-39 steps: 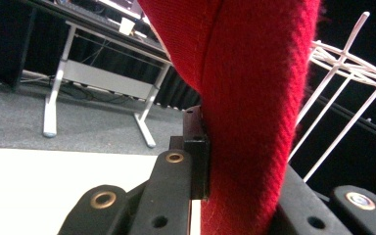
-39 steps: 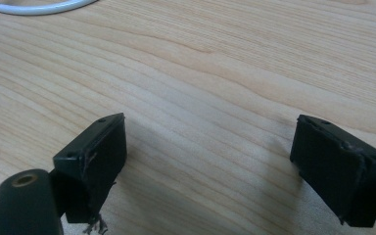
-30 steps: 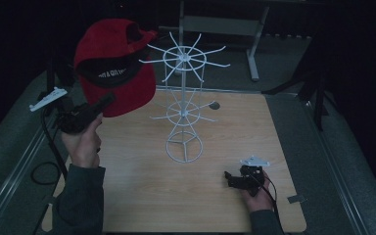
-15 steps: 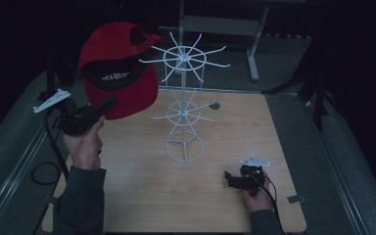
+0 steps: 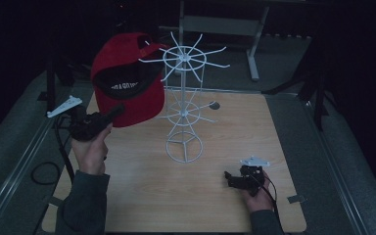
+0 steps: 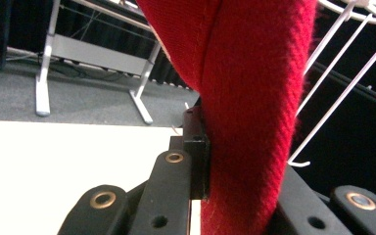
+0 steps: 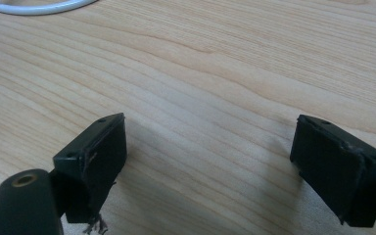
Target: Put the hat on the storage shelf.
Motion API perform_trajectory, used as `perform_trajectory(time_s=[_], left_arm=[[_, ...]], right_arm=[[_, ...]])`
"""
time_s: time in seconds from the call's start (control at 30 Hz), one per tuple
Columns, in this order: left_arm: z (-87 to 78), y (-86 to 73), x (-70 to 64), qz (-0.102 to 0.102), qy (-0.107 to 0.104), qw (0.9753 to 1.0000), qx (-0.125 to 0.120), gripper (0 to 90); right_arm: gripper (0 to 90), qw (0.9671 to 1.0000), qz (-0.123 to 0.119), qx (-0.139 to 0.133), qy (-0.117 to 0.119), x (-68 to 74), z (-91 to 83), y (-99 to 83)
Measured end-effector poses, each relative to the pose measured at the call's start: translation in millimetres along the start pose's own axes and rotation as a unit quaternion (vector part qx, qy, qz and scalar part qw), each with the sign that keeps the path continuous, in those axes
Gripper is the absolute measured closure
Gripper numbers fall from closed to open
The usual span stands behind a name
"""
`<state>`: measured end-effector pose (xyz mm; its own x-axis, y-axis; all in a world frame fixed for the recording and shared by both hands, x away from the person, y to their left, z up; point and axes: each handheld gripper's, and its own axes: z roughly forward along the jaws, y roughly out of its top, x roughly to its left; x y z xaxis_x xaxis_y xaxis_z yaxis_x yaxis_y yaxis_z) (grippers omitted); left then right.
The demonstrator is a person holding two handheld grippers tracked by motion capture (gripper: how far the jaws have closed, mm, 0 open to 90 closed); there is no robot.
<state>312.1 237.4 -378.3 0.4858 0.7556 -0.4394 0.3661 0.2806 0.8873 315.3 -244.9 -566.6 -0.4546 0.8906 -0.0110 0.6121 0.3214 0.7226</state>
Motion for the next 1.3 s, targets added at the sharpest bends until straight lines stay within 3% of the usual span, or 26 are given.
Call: perform_trajectory(time_s=[0.9, 1.07, 1.13, 1.17, 1.3], left_arm=[[11.7, -36.5, 14.2, -0.011, 0.000, 0.9986, 0.051, 83.7], [7.5, -34.6, 15.4, -0.015, -0.001, 0.9992, 0.036, 69.0], [5.7, -32.5, 15.8, -0.017, 0.001, 0.9993, 0.035, 65.8], [5.1, -32.0, 16.1, -0.018, 0.003, 0.9992, 0.035, 58.3], [3.0, -31.1, 17.5, -0.018, 0.009, 0.9992, 0.033, 48.4]], right_arm=[[13.4, 1.0000, 0.000, -0.001, 0.000, 0.1, 0.0, -0.1], [13.4, 1.0000, 0.001, -0.001, 0.000, 0.2, 0.0, -0.1], [13.4, 1.0000, 0.000, -0.001, 0.000, 0.2, 0.0, -0.1], [13.4, 1.0000, 0.001, 0.000, 0.000, 0.2, -0.2, -0.1], [13.4, 1.0000, 0.001, 0.000, 0.000, 0.3, -0.2, -0.1]])
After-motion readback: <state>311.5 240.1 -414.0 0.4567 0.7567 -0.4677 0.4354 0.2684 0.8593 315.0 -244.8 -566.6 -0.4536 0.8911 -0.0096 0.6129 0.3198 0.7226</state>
